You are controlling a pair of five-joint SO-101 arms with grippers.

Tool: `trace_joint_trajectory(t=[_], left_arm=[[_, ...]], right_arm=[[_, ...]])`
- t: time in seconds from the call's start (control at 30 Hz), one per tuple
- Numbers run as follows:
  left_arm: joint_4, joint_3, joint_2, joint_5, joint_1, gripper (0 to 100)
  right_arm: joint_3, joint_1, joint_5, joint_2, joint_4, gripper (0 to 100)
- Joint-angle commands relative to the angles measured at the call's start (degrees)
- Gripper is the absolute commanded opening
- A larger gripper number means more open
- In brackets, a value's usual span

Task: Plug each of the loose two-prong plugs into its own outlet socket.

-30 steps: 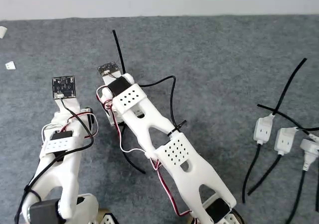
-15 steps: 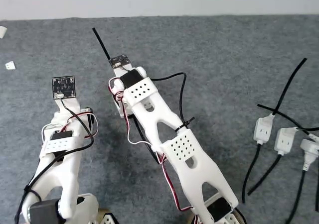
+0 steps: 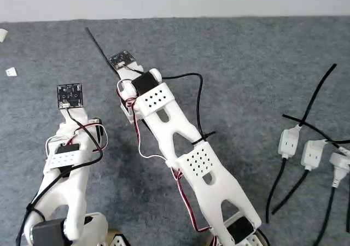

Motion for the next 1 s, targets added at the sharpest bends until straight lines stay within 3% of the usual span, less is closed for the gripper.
trace_joint_trajectory(t=[0.0,0.17,0.5,0.7,0.97], left_arm=[[-0.70,-0.57,-1.67,0.18,-0.35,13],[-0.79,-0.66,-1.67,0.18,-0.35,13],[-3.52,-0.31,-1.23,0.18,-0.35,13],[-3.52,-0.31,-1.14,0.18,-0.35,13],[-3.43,-0.31,-1.14,0.18,-0.35,13]], right_arm=[[-3.43,0.40,2.37,-4.97,2.77,0.9],[-0.62,0.84,4.13,-11.65,2.95,0.9],[25.85,1.10,7.38,-39.69,2.51,0.9],[38.42,1.19,8.88,-39.96,-2.68,2.0],[44.31,0.66,8.70,-29.93,-20.62,27.0]])
